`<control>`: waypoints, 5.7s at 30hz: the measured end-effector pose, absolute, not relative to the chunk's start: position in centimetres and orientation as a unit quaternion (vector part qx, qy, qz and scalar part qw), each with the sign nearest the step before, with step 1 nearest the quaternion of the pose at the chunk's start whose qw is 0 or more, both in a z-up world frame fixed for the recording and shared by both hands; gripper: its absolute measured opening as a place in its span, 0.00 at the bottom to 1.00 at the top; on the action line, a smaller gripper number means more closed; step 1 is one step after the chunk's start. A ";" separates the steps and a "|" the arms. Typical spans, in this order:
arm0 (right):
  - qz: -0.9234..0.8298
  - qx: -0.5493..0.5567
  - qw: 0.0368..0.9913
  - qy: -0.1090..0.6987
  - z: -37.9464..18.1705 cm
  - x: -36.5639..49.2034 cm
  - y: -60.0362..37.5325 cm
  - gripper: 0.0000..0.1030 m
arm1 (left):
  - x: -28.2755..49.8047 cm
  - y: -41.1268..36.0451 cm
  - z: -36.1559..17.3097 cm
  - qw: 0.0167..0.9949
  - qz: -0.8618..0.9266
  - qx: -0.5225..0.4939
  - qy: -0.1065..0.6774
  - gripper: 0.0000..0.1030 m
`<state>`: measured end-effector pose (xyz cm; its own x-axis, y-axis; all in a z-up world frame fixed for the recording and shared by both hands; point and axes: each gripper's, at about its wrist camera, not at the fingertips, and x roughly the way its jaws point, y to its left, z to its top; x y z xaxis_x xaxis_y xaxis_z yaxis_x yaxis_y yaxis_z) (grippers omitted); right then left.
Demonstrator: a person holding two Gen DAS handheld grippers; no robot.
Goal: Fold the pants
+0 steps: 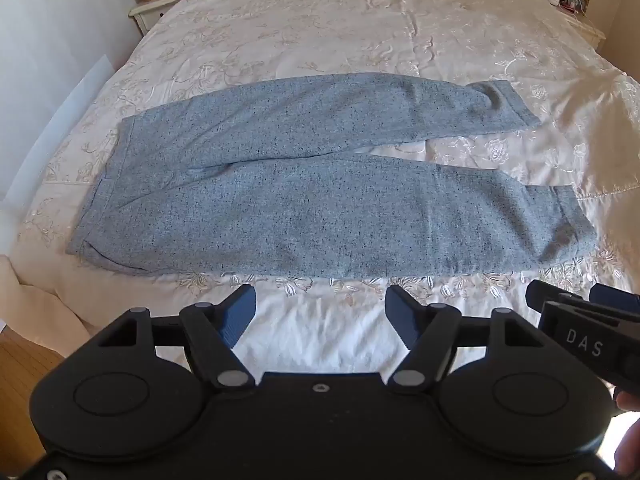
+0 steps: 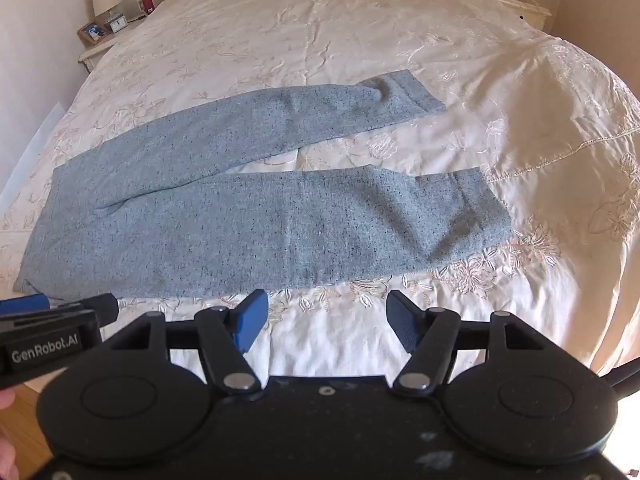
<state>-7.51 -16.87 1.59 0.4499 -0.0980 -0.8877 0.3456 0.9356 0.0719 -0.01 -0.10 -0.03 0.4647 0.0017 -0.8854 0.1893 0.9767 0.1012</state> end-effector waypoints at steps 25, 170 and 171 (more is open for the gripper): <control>-0.126 0.126 0.831 0.527 0.7 -7.4 -15.6 0.67 | 0.1 0.2 -0.9 0.832 -0.063 0.083 0.545 0.70; -0.109 0.107 0.776 0.612 -14.3 -1.6 -50.4 0.05 | 9.6 -18.4 -12.1 0.789 -0.069 0.086 0.604 0.57; -0.103 0.118 0.786 0.598 -13.7 -1.4 -50.5 0.14 | 9.8 -18.5 -12.6 0.789 -0.068 0.091 0.604 0.58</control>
<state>-1.41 -50.46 -13.73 0.2636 -0.0199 -0.9644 0.3027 0.9510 0.0632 9.76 -18.54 -12.65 0.2602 0.0027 -0.9655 0.2183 0.9739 0.0615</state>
